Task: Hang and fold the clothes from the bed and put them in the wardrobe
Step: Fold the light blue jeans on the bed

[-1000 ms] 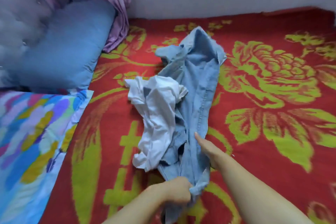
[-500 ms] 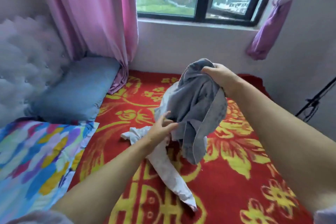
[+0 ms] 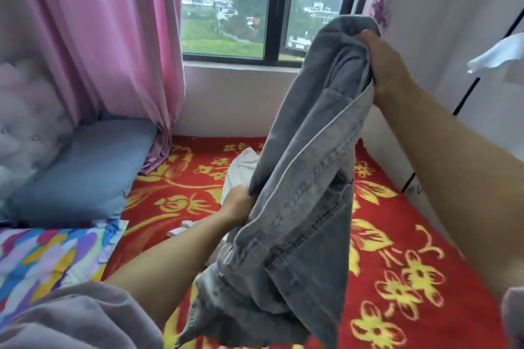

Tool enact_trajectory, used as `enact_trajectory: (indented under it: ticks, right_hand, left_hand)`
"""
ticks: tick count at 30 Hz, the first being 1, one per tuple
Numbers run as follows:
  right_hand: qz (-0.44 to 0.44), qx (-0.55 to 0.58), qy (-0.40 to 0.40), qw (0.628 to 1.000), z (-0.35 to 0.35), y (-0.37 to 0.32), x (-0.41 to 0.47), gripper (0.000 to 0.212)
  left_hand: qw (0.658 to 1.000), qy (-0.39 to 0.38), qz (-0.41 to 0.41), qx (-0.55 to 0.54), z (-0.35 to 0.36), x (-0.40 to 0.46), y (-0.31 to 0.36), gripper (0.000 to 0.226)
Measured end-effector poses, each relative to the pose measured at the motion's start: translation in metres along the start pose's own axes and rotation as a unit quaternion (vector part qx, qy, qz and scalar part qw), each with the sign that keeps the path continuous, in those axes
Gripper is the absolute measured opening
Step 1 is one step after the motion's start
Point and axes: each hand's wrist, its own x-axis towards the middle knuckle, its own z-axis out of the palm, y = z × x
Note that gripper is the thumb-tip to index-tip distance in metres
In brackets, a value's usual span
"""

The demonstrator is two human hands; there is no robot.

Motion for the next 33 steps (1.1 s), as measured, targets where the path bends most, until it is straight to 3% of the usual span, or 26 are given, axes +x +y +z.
enact_trajectory:
  ticks: [3, 5, 7, 9, 10, 11, 12, 13, 14, 16, 17, 18, 19, 21, 23, 24, 26, 28, 30, 33]
  right_hand:
    - [-0.042, -0.194, 0.079, 0.977, -0.037, 0.017, 0.001, 0.015]
    - [-0.014, -0.343, 0.051, 0.938, -0.068, 0.037, -0.001, 0.023]
    - [0.06, -0.527, -0.032, 0.847, -0.091, 0.056, -0.007, 0.029]
    - [0.145, -0.668, -0.141, 0.716, -0.096, 0.072, -0.018, 0.042]
    - [0.17, -0.694, -0.189, 0.674, -0.09, 0.079, -0.024, 0.062]
    - [0.174, -0.683, -0.232, 0.67, -0.077, 0.087, -0.032, 0.088]
    - [0.161, -0.634, -0.274, 0.705, -0.061, 0.095, -0.04, 0.108]
    - [0.138, -0.556, -0.298, 0.763, -0.045, 0.103, -0.047, 0.116]
    - [0.102, -0.476, -0.299, 0.821, -0.032, 0.113, -0.051, 0.109]
    - [0.031, -0.36, -0.231, 0.903, -0.015, 0.128, -0.057, 0.053]
    - [0.015, -0.335, -0.182, 0.925, -0.011, 0.13, -0.057, 0.026]
    - [0.007, -0.316, -0.144, 0.938, -0.01, 0.13, -0.054, 0.015]
    - [0.005, -0.292, -0.116, 0.949, -0.01, 0.128, -0.051, 0.017]
    - [0.003, -0.221, -0.061, 0.973, -0.008, 0.122, -0.044, 0.02]
    - [-0.013, -0.179, -0.021, 0.984, -0.008, 0.115, -0.038, 0.02]
    - [-0.022, -0.161, -0.018, 0.986, -0.008, 0.113, -0.037, 0.019]
    - [-0.031, -0.132, -0.038, 0.99, -0.009, 0.11, -0.039, 0.019]
    - [-0.022, -0.124, -0.073, 0.989, -0.009, 0.111, -0.045, 0.019]
    - [-0.005, -0.123, -0.1, 0.987, -0.013, 0.116, -0.053, 0.023]
    - [0.05, -0.105, -0.129, 0.985, -0.038, 0.105, -0.058, 0.025]
  left_hand:
    - [0.988, 0.093, 0.111, 0.051, -0.011, -0.009, 0.02, 0.034]
    - [0.985, 0.12, 0.126, -0.011, -0.022, -0.005, 0.033, 0.03]
    - [0.986, 0.116, 0.109, -0.045, -0.035, 0.002, 0.051, 0.033]
    - [0.989, 0.088, 0.116, -0.04, -0.043, 0.005, 0.076, 0.028]
    - [0.988, 0.074, 0.129, -0.033, -0.045, 0.006, 0.09, 0.03]
    - [0.987, 0.062, 0.143, -0.027, -0.046, 0.006, 0.104, 0.029]
    - [0.986, 0.049, 0.157, -0.02, -0.045, 0.005, 0.117, 0.025]
    - [0.984, 0.031, 0.174, -0.012, -0.045, 0.004, 0.128, 0.021]
    - [0.981, 0.011, 0.194, 0.011, -0.045, 0.002, 0.139, 0.018]
    - [0.966, -0.017, 0.244, 0.087, -0.049, -0.001, 0.156, 0.014]
    - [0.96, -0.023, 0.261, 0.097, -0.054, -0.001, 0.159, 0.011]
    - [0.961, -0.022, 0.265, 0.075, -0.061, 0.0, 0.158, 0.012]
    - [0.964, 0.0, 0.261, 0.045, -0.069, 0.002, 0.151, 0.024]
    - [0.964, 0.143, 0.213, 0.066, -0.084, -0.003, 0.112, 0.05]
    - [0.935, 0.304, 0.091, 0.161, -0.089, -0.013, 0.045, 0.061]
    - [0.925, 0.337, 0.01, 0.173, -0.086, -0.02, 0.011, 0.063]
    - [0.953, 0.26, -0.141, 0.069, -0.073, -0.028, -0.035, 0.061]
    - [0.964, 0.053, -0.223, -0.132, -0.05, -0.03, -0.045, 0.057]
    - [0.935, -0.088, -0.226, -0.258, -0.026, -0.027, -0.036, 0.05]
    - [0.928, -0.093, -0.177, -0.314, -0.009, -0.007, -0.013, 0.041]
